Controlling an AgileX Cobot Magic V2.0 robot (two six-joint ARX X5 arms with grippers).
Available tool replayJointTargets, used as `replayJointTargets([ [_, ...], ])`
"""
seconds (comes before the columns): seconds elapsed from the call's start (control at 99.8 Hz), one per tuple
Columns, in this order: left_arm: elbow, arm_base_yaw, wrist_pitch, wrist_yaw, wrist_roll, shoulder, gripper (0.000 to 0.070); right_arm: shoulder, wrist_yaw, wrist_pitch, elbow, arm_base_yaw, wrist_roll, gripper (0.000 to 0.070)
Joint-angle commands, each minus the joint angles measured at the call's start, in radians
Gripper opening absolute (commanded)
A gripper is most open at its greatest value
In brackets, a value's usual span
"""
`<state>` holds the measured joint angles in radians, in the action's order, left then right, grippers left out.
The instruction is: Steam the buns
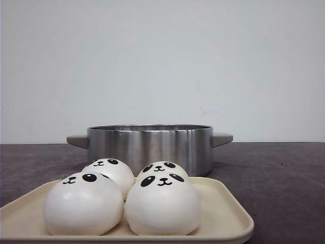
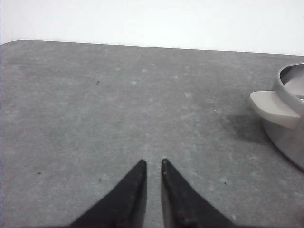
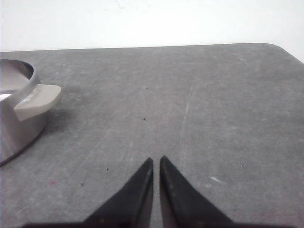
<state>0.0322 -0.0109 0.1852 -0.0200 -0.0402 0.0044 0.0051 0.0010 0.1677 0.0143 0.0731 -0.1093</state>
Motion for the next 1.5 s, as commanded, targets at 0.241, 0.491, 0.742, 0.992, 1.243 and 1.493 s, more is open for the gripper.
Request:
replayJointTargets([
  [0.241, -0.018, -0.001, 0.004, 0.002, 0.002, -0.001, 0.0015, -0.002, 0.0, -0.011, -0.002, 0.003, -0.01, 0.0016],
  [0.491, -0.018, -0.001, 0.002, -0.01, 0.134, -0.001, 0.0015, -0.002, -0.01, -0.085, -0.002, 0.003, -0.09, 0.0016],
  [0.742, -0.014, -0.001, 0.001, -0.003, -0.079, -0.001, 0.0015, -0.002, -0.109, -0.305, -0.001, 0.003, -0.234, 0.0009],
  [0.992, 0.126, -0.001, 0.009, 0.08, -0.304, 0.018, 0.0013, 0.007, -0.136, -0.192, 0.156, 0.003, -0.336, 0.0007],
  [1.243, 0.501, 0.011, 0.119, 0.135, -0.245, 0.296, 0.0013, 0.224, -0.175, 0.101, 0.56, 0.003, -0.15, 0.0007],
  [1.493, 0.875, 0.051, 0.217, 0.246, -0.148, 0.595, 0.0049, 0.443, -0.216, 0.275, 0.875, 0.003, -0.084, 0.0007],
])
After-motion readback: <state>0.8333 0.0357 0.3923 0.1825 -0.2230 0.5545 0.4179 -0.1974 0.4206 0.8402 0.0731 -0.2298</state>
